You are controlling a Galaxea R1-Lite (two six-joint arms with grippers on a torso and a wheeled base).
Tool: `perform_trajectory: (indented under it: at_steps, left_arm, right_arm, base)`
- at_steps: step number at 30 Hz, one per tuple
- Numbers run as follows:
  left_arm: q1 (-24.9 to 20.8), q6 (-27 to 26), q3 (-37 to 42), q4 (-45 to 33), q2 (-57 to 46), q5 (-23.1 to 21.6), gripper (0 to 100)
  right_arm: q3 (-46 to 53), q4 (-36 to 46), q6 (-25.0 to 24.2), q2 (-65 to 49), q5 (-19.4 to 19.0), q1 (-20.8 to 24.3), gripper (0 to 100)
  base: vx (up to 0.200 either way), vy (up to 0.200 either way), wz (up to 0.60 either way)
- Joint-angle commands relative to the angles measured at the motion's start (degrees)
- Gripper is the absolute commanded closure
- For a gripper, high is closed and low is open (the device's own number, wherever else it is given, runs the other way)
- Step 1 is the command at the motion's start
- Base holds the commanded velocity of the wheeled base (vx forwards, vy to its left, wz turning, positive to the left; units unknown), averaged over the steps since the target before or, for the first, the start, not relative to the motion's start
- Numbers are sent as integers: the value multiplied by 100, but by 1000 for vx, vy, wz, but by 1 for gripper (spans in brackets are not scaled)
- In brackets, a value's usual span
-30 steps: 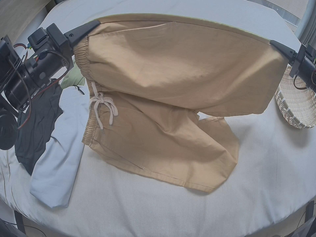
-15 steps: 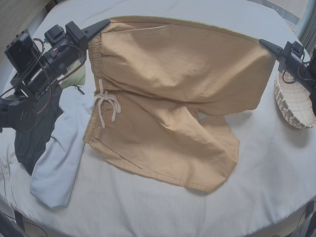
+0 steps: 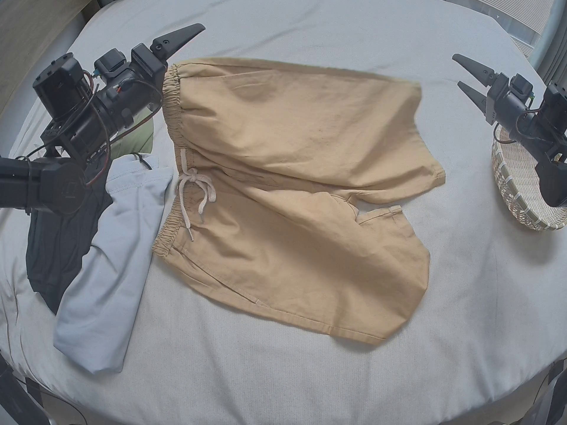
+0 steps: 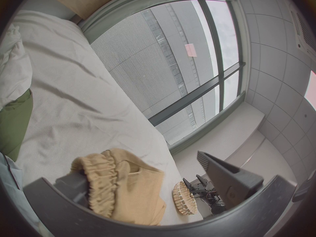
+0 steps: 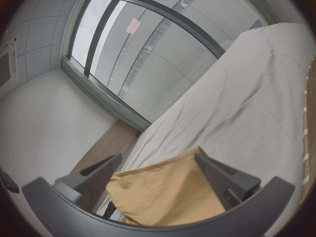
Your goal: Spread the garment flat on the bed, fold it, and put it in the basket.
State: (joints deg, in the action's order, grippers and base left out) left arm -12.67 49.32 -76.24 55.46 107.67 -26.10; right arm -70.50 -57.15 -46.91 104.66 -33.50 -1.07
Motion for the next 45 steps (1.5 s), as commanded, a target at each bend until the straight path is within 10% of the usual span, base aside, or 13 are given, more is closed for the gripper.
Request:
perform_trajectory:
  at_steps: [1, 15, 32, 45]
  left_arm:
    - [186, -2, -409, -896, 211, 26, 0]
    - [924, -72, -40, -2698, -721, -18, 0]
    - [915, -283, 3537, -958, -2312, -879, 0]
    - [818, 113, 4513, -914, -3287, -1600, 0]
  right_arm:
    - [1188, -314, 33, -490, -25, 46, 0]
    - [3578, -1053, 534, -991, -218, 450, 0]
    - [4176, -1149, 1483, -253, -130, 1127, 0]
    - [3903, -1149, 1509, 46, -16, 1206, 0]
  base:
    - [0, 0, 0]
    - [0, 0, 0]
    - [0, 0, 0]
    - [0, 0, 0]
